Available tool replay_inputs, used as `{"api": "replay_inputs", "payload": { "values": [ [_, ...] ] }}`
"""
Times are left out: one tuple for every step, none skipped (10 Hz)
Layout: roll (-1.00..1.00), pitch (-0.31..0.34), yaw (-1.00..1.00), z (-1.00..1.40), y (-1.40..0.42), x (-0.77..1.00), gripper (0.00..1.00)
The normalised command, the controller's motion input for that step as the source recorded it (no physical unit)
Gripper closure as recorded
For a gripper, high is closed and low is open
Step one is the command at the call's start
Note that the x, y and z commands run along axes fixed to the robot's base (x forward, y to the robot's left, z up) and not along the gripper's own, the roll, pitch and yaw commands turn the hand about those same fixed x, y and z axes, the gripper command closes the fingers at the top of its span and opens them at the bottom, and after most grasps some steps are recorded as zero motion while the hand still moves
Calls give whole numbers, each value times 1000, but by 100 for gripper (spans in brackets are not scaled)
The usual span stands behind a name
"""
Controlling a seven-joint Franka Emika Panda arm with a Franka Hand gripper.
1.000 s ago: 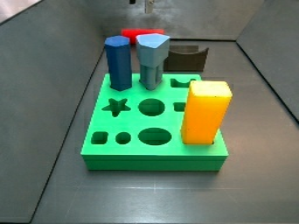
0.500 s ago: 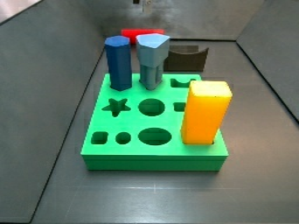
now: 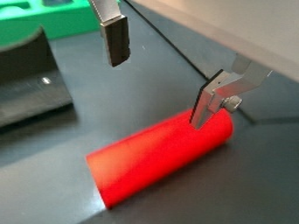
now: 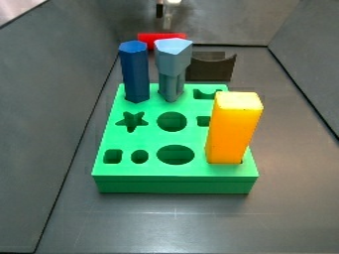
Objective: Pick up the round object. Move up. Place the round object on the fixture. Regrasp the round object. Move to above the board. Insert the round object.
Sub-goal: Pick up the round object.
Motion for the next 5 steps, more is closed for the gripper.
{"api": "replay_inputs", "payload": {
  "values": [
    [-247, -176, -354, -497, 320, -146, 0],
    [-261, -209, -386, -443, 271, -131, 0],
    [-301, -209, -354, -346, 209, -23, 0],
    [-324, -203, -254, -269, 71, 20, 0],
    [-297, -181, -114, -260, 0, 140, 0]
  ]
}}
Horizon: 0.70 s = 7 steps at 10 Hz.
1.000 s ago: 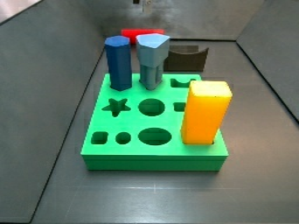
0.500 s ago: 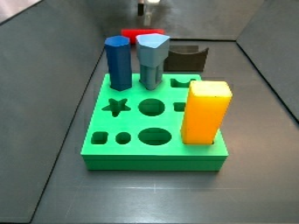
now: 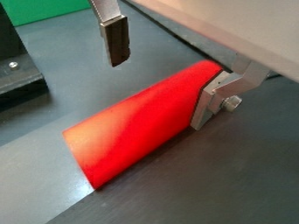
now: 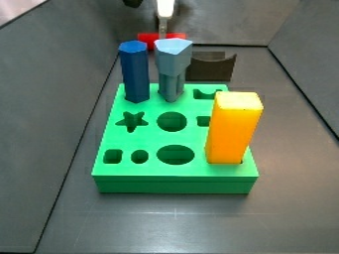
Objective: Pick up the round object. Move up. Place the round object on the fixture. Regrasp the round object. Move to above the board. Insert the round object.
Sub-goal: Pick up the round object.
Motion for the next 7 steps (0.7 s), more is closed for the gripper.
{"api": "replay_inputs", "payload": {
  "values": [
    [-283, -174, -69, -237, 0, 149, 0],
    [-267, -163, -29, -257, -20, 91, 0],
    [-279, -157, 0, -300, -51, 0, 0],
    [-309, -157, -9, -297, -37, 0, 0],
    [-316, -156, 0, -274, -71, 0, 0],
    [-306, -141, 0, -189, -117, 0, 0],
    [-241, -94, 0, -57, -206, 0, 0]
  ]
}}
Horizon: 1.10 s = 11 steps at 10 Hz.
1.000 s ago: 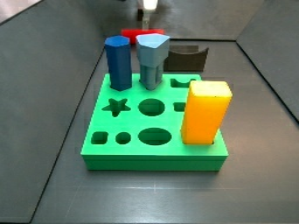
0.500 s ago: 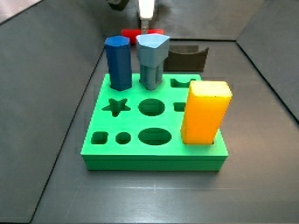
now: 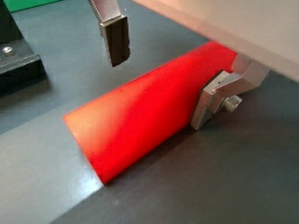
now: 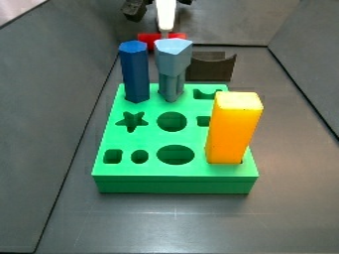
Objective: Pick up the round object. Move up. Place the round object on the fixture. Regrasp the round object. Move to above the board. Insert the round object.
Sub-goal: Pick up the round object.
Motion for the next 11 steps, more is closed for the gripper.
{"api": "replay_inputs", "payload": {
  "values": [
    [-217, -54, 31, 0, -260, 17, 0],
    [-196, -53, 17, 0, -206, 0, 0],
    [-60, -50, 6, -137, -183, 26, 0],
    [0, -66, 0, -300, -223, 3, 0],
    [0, -99, 0, -369, -200, 0, 0],
    [43, -129, 0, -383, -183, 0, 0],
    [66, -151, 0, -420, -171, 0, 0],
    [26, -111, 0, -246, -131, 0, 0],
    [0, -109, 0, -83, -9, 0, 0],
    [0, -113, 0, -54, 0, -31, 0],
    [0, -36, 0, 0, 0, -6, 0]
  ]
}}
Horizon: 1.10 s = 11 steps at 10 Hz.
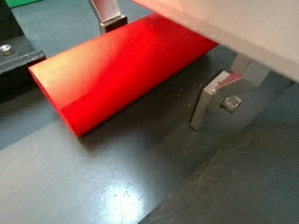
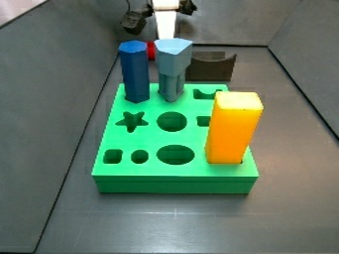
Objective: Pick up the round object. Move up. Place the round object on the fixture. Regrasp the round object. Move to above the board. Insert the round object.
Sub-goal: Pick up the round object.
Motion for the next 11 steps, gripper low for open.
{"api": "replay_inputs", "payload": {
  "values": [
    [0, 0, 0, 0, 0, 0, 100],
    [0, 0, 0, 0, 0, 0, 100],
    [0, 0, 0, 0, 0, 0, 100],
    [0, 0, 0, 0, 0, 0, 100],
    [0, 0, 0, 0, 0, 0, 100],
    [0, 0, 0, 0, 0, 0, 100],
    [0, 0, 0, 0, 0, 0, 100],
    [0, 0, 0, 0, 0, 0, 100],
    [0, 0, 0, 0, 0, 0, 100],
    [0, 0, 0, 0, 0, 0, 100],
    [0, 0, 0, 0, 0, 0, 100]
  ]
}}
